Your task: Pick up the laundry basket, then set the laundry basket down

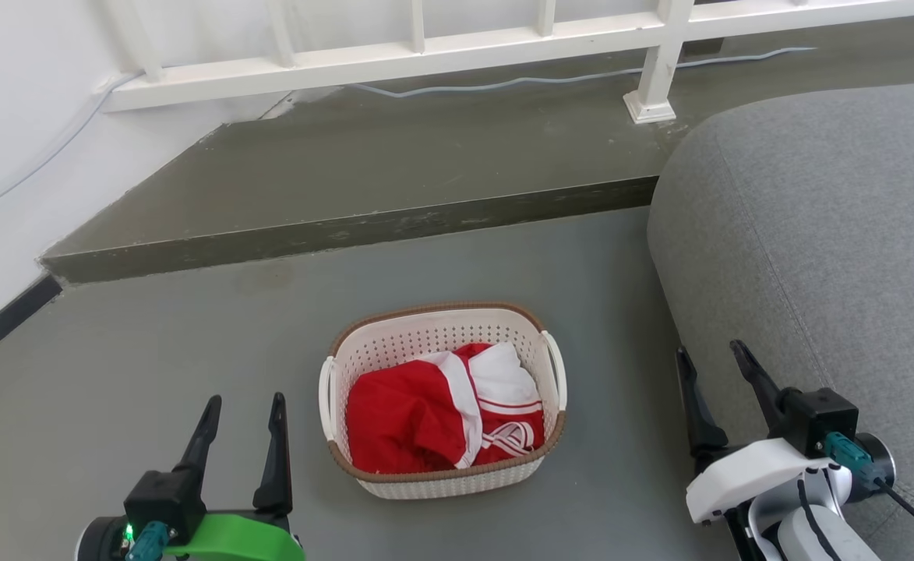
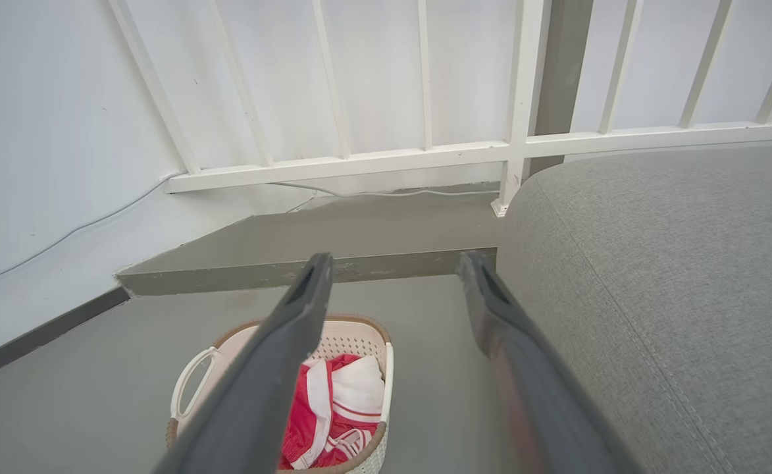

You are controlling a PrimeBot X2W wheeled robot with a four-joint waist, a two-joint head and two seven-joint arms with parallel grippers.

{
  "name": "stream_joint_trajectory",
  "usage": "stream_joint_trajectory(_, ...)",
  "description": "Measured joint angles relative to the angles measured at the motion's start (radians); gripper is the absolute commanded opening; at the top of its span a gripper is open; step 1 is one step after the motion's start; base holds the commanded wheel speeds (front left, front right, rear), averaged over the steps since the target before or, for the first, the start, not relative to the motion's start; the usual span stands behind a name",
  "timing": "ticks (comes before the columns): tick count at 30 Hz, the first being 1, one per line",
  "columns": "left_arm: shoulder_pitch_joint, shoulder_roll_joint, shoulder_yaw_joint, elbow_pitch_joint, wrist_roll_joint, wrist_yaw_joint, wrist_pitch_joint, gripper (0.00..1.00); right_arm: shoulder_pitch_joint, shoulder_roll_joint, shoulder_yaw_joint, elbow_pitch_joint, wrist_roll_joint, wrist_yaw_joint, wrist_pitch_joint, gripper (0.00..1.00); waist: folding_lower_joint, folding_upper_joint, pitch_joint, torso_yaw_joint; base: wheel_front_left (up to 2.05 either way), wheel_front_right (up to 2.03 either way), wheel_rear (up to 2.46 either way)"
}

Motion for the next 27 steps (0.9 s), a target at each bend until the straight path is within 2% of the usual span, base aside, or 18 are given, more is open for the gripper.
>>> stream_joint_trajectory(8,0.013,0.0,-0.004,-0.007,0.003,0.0,0.0,1.0,0.016,0.004,-0.005,0.0,-0.002,0.0,0.0,1.0,0.0,0.0,-0.003,0.002,0.0,0.0,0.0)
stream_joint_trajectory(9,0.013,0.0,-0.005,-0.008,0.004,0.0,0.0,0.0,0.017,0.004,-0.005,0.0,-0.002,0.0,0.0,0.0,0.0,0.0,-0.003,0.002,0.0,0.0,0.0)
stream_joint_trajectory(18,0.023,-0.008,-0.021,0.038,-0.023,-0.002,0.005,0.0,0.053,0.022,0.002,0.039,0.023,0.01,0.002,0.0,0.0,0.0,-0.004,0.003,0.0,0.0,0.0)
stream_joint_trajectory(27,0.037,-0.017,-0.012,0.026,-0.145,-0.022,0.014,0.0,0.059,0.029,-0.016,0.018,0.145,0.028,0.01,0.0,0.0,0.0,-0.005,0.004,0.0,0.0,0.0)
